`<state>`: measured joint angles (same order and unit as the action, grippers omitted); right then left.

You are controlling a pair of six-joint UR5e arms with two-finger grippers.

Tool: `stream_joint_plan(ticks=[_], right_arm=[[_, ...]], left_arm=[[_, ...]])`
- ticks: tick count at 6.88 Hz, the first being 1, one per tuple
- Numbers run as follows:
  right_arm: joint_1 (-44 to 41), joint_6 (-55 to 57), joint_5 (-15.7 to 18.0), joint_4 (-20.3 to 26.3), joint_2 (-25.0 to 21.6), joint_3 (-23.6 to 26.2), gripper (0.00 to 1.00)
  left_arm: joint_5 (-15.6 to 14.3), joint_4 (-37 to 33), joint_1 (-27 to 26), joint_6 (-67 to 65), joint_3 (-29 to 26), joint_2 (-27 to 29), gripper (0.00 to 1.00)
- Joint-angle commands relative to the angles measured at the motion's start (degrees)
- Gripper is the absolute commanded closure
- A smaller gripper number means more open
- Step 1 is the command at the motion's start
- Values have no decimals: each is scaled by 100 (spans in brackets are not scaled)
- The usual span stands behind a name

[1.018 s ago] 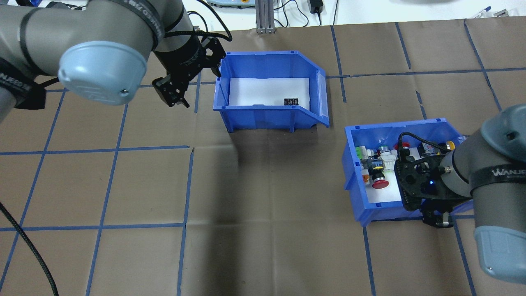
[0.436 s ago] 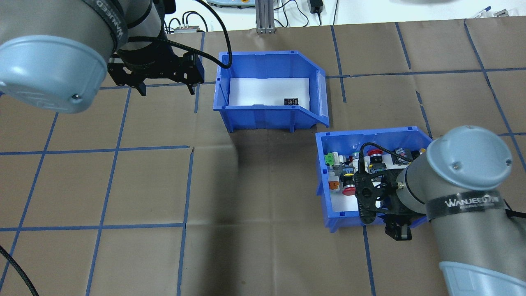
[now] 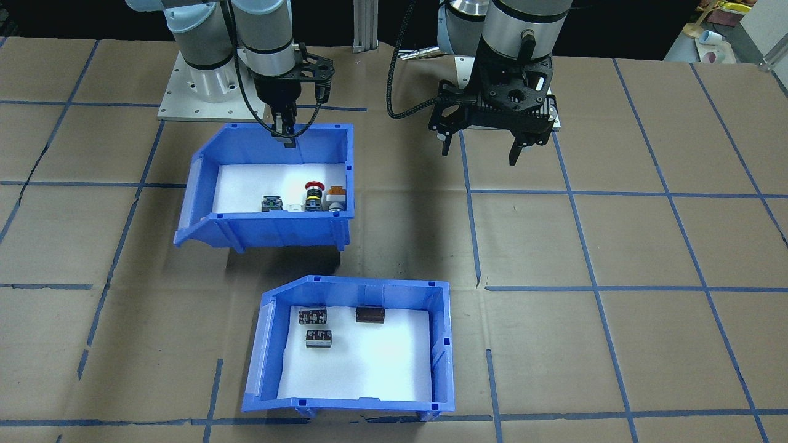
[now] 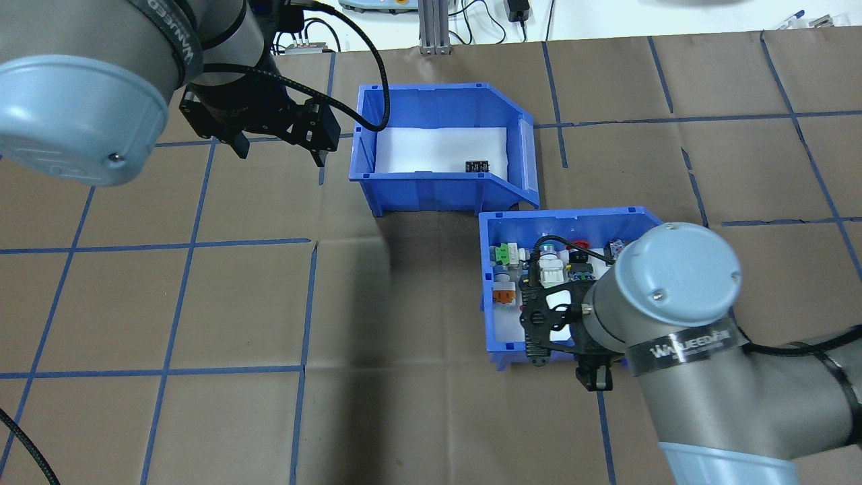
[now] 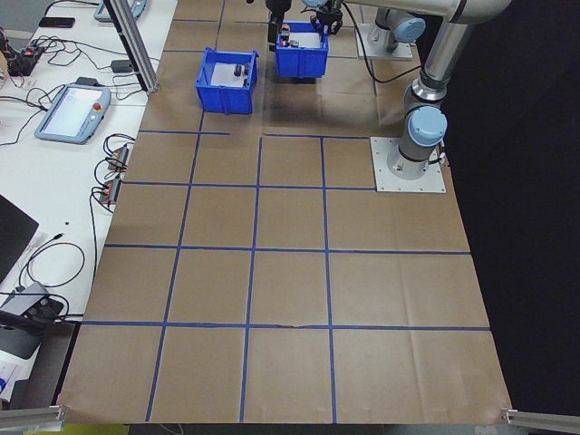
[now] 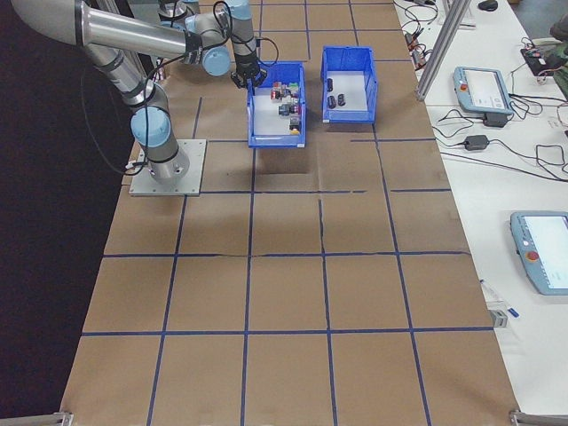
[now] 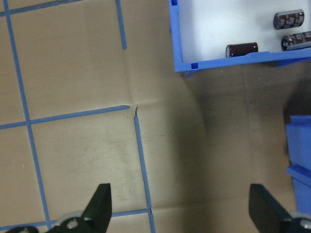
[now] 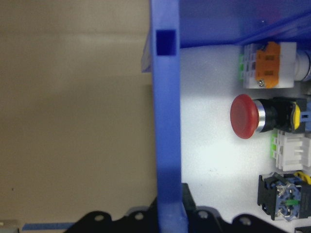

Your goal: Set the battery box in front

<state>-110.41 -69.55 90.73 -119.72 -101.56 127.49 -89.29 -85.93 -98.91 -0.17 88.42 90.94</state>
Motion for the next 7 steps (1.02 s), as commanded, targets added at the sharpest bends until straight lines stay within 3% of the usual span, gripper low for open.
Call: stream_joint_plan(ticks=[1, 4, 5, 6, 7], right_arm=[[-786, 756, 32, -113, 810, -513, 94], [-1035, 873, 14, -263, 1173, -559, 93], [-1035, 882, -3, -254, 1200, -532, 80], [-1044, 891, -73, -245, 1226, -497, 12], [-1026, 899, -39, -219, 1253, -506, 0]], left_arm=[[69, 23, 55, 8, 17, -15, 1], [-9, -38, 257, 430, 61, -102, 1], [-18, -47, 484, 474, 148, -242, 1], [-166, -91, 635, 657, 436, -452, 1], [-272, 66, 697, 685, 822, -654, 1]])
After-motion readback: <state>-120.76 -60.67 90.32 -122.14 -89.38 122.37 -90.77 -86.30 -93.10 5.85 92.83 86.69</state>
